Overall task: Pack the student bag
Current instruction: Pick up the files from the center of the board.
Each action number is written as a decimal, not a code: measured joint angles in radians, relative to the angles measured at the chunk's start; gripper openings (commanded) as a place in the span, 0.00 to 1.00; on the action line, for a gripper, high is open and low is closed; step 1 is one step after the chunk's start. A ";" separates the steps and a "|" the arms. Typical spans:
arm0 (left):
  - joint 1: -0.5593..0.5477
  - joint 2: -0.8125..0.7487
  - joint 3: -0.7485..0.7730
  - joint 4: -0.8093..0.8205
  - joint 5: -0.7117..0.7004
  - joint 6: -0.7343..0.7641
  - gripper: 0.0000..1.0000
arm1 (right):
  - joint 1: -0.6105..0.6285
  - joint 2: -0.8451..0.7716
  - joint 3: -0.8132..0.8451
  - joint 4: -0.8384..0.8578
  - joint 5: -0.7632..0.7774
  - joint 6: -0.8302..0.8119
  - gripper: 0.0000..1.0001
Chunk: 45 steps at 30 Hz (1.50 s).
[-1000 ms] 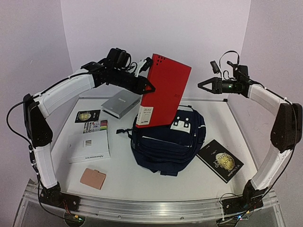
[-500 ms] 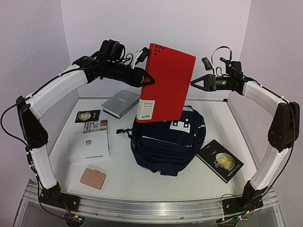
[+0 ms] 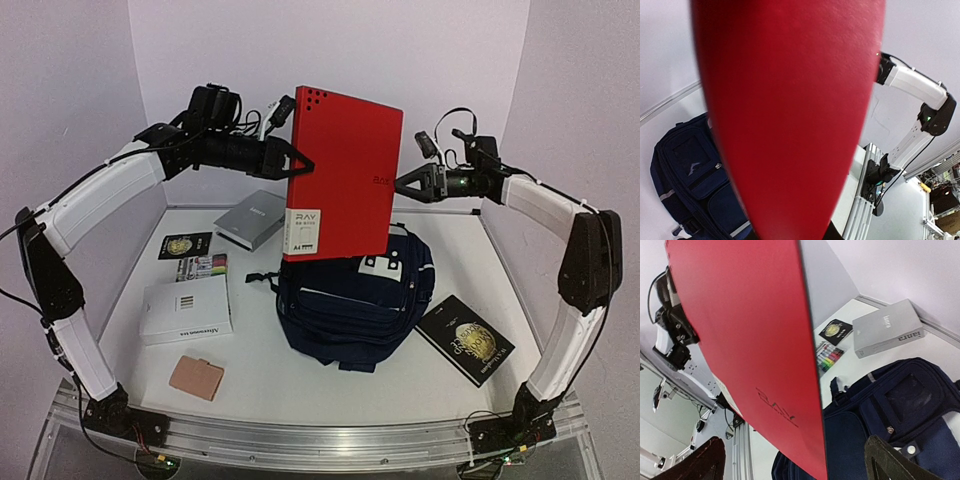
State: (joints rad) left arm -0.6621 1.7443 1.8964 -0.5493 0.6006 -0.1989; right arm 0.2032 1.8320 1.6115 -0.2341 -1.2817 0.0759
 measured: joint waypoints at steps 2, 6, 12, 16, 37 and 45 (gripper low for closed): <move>0.006 -0.010 -0.009 0.016 0.012 -0.015 0.06 | 0.015 0.000 0.002 0.000 -0.025 0.014 0.78; 0.019 -0.023 -0.027 0.048 0.038 -0.036 0.07 | 0.047 0.001 0.008 -0.001 -0.048 0.050 0.68; 0.035 -0.051 -0.087 0.124 0.067 -0.086 0.06 | 0.062 0.001 0.010 -0.001 -0.061 0.079 0.94; 0.043 -0.052 -0.103 0.166 0.085 -0.117 0.05 | 0.071 0.004 0.014 -0.001 -0.055 0.074 0.98; 0.179 -0.197 -0.425 0.847 -0.274 -0.460 0.08 | 0.074 0.061 -0.142 0.892 0.149 1.061 0.98; 0.176 -0.142 -0.439 1.103 -0.351 -0.612 0.09 | 0.189 0.122 -0.104 1.166 0.244 1.273 0.98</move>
State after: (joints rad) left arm -0.4865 1.6019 1.4576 0.5534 0.2497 -0.8111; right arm 0.3923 1.9544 1.5075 0.9317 -1.0376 1.3487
